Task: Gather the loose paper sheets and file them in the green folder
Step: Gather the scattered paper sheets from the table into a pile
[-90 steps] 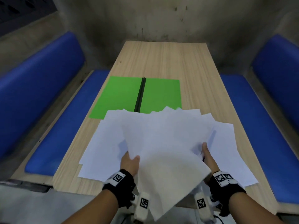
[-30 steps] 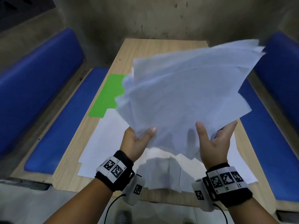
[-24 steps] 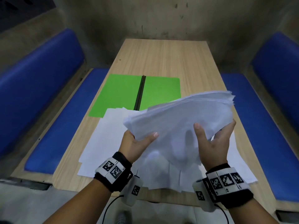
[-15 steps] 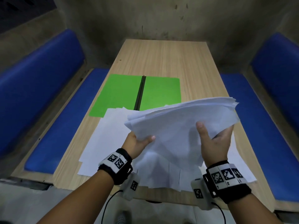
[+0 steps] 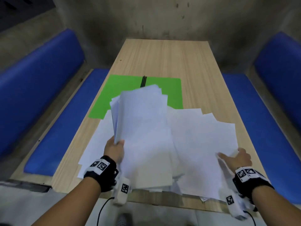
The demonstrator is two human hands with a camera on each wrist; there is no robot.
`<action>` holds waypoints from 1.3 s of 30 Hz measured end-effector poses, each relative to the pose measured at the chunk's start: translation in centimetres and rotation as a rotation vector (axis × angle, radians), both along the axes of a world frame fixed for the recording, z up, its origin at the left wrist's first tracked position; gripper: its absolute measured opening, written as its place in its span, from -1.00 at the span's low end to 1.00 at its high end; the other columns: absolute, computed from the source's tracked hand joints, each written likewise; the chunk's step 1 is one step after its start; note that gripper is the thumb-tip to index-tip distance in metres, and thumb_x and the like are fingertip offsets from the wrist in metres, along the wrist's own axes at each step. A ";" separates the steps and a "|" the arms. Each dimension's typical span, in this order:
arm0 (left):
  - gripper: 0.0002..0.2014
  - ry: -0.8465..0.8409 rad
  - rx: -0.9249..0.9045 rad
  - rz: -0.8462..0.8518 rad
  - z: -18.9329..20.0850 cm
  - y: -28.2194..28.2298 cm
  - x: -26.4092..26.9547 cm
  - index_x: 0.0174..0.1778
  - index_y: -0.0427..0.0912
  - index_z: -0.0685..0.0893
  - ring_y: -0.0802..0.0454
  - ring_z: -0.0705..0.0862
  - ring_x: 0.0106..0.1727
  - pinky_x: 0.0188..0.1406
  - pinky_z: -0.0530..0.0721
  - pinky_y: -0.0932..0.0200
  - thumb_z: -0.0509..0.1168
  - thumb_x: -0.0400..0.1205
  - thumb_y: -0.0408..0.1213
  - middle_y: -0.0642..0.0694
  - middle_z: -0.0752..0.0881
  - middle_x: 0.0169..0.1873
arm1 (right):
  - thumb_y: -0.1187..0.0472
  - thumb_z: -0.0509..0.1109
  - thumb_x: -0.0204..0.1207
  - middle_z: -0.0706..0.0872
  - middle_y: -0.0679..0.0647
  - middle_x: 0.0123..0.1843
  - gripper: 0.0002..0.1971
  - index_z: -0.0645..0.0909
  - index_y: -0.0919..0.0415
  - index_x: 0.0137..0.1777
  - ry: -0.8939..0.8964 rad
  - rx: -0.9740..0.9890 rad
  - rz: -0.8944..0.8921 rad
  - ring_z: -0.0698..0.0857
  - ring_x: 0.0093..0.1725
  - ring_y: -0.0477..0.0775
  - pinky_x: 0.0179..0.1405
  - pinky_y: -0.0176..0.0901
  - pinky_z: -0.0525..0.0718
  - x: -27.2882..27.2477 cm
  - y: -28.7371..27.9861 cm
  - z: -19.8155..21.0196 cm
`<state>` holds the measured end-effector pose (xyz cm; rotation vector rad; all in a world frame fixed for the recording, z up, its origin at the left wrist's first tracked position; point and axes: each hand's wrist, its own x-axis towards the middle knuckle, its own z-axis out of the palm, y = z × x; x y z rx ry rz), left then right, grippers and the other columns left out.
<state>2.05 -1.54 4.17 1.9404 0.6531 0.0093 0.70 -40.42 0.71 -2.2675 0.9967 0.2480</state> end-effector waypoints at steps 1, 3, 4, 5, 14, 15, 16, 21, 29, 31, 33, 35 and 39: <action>-0.78 0.054 -0.004 0.002 -0.9 0.1 -0.3 0.12 -0.45 0.62 -0.24 0.61 -0.11 -0.14 0.40 0.17 0.17 0.64 -0.43 -0.26 0.61 -0.19 | -0.04 0.58 0.31 0.41 0.37 0.51 -0.11 0.29 0.38 0.54 0.042 -0.042 0.032 0.43 0.47 0.45 0.36 0.29 0.46 -0.3 -0.3 -0.3; -0.75 0.140 -0.014 0.002 -2.8 0.3 -0.7 0.17 -0.48 0.60 -0.19 0.57 -0.26 -0.24 0.44 0.16 0.17 0.65 -0.43 -0.25 0.60 -0.28 | -0.14 0.58 0.27 0.36 0.32 0.56 -0.01 0.24 0.35 0.57 0.117 -0.125 0.123 0.35 0.53 0.42 0.41 0.31 0.40 -0.7 -0.6 -0.8; -0.74 0.173 -0.012 -0.005 -3.7 0.4 -0.8 0.18 -0.49 0.59 -0.15 0.54 -0.34 -0.32 0.44 0.17 0.17 0.65 -0.43 -0.23 0.58 -0.34 | -0.22 0.56 0.23 0.29 0.27 0.59 0.06 0.17 0.28 0.61 0.165 -0.170 0.170 0.28 0.56 0.39 0.44 0.33 0.35 -0.9 -0.6 -0.9; -0.75 0.201 -0.001 -0.024 -4.4 0.5 -1.0 0.18 -0.48 0.59 -0.13 0.52 -0.36 -0.34 0.43 0.18 0.16 0.65 -0.43 -0.23 0.59 -0.35 | -0.27 0.55 0.20 0.25 0.24 0.59 0.10 0.13 0.22 0.62 0.200 -0.204 0.198 0.25 0.55 0.37 0.43 0.34 0.32 -0.9 -0.5 -0.9; -0.63 0.317 0.089 -0.161 -6.7 0.8 -0.8 0.40 -0.35 0.51 -0.31 0.62 0.26 0.26 0.56 -0.03 0.14 0.67 -0.38 -0.39 0.65 0.26 | -0.43 0.56 -0.06 0.41 0.21 0.18 0.01 0.47 0.33 0.21 0.310 -0.364 0.155 0.41 0.28 0.25 0.26 0.17 0.41 -0.4 0.5 -1.2; -0.64 0.323 0.095 -0.164 -6.7 0.8 -0.9 0.38 -0.35 0.52 -0.31 0.63 0.24 0.24 0.56 -0.01 0.14 0.66 -0.38 -0.39 0.66 0.25 | -0.42 0.58 -0.05 0.41 0.22 0.18 0.01 0.46 0.35 0.21 0.306 -0.350 0.162 0.41 0.28 0.26 0.25 0.16 0.43 -0.4 0.8 -1.3; -0.65 0.325 0.104 -0.164 -6.7 0.7 -0.9 0.37 -0.35 0.52 -0.31 0.64 0.23 0.22 0.57 0.00 0.14 0.67 -0.38 -0.39 0.66 0.24 | -0.40 0.59 -0.04 0.41 0.24 0.21 0.02 0.44 0.37 0.23 0.296 -0.327 0.162 0.42 0.30 0.27 0.25 0.16 0.45 -0.3 1.1 -1.2; -0.61 0.348 0.102 -0.148 -6.8 0.6 -1.0 0.43 -0.35 0.47 -0.32 0.62 0.27 0.29 0.56 -0.05 0.13 0.68 -0.33 -0.39 0.63 0.29 | -0.15 0.69 0.06 0.37 0.32 0.38 0.07 0.28 0.43 0.42 0.249 -0.204 0.117 0.40 0.41 0.34 0.24 0.16 0.49 0.4 2.6 -1.1; -0.60 0.355 0.109 -0.144 -6.8 0.6 -1.2 0.45 -0.31 0.45 -0.32 0.59 0.32 0.35 0.55 -0.10 0.13 0.68 -0.30 -0.36 0.61 0.33 | 0.21 0.59 0.33 0.49 0.37 0.43 -0.16 0.26 0.46 0.52 0.191 0.078 0.067 0.54 0.38 0.34 0.02 -0.03 0.50 1.0 2.9 -0.8; -0.60 0.356 0.113 -0.150 -6.8 0.6 -1.2 0.46 -0.31 0.45 -0.33 0.58 0.34 0.36 0.54 -0.11 0.12 0.69 -0.30 -0.36 0.60 0.34 | 0.24 0.60 0.34 0.52 0.35 0.43 -0.20 0.31 0.51 0.50 0.164 0.175 0.051 0.53 0.42 0.35 0.09 -0.07 0.46 1.1 3.0 -0.7; -0.59 0.352 0.114 -0.155 -6.9 0.7 -1.2 0.46 -0.31 0.44 -0.33 0.57 0.35 0.37 0.53 -0.10 0.12 0.69 -0.29 -0.36 0.60 0.35 | 0.23 0.65 0.27 0.63 0.31 0.34 -0.25 0.44 0.54 0.41 0.115 0.289 0.034 0.61 0.28 0.33 0.19 -0.03 0.52 1.2 3.1 -1.0; -0.60 0.343 0.106 -0.156 -6.8 0.7 -1.3 0.45 -0.30 0.45 -0.32 0.58 0.33 0.36 0.53 -0.09 0.13 0.69 -0.29 -0.36 0.61 0.33 | 0.29 0.63 0.29 0.73 0.30 0.14 -0.47 0.61 0.50 0.23 0.055 0.310 0.055 0.64 0.01 0.22 0.12 0.00 0.60 1.2 3.6 -1.0; -0.76 0.299 0.067 -0.133 -6.4 0.9 -1.2 0.23 -0.34 0.55 -0.23 0.61 0.00 0.01 0.54 0.05 0.14 0.68 -0.36 -0.29 0.66 0.01 | 0.47 0.31 0.46 0.70 0.34 -0.03 -0.82 0.60 0.48 0.05 -0.009 0.203 0.157 0.58 -0.12 0.21 -0.06 0.02 0.60 1.1 4.3 -0.8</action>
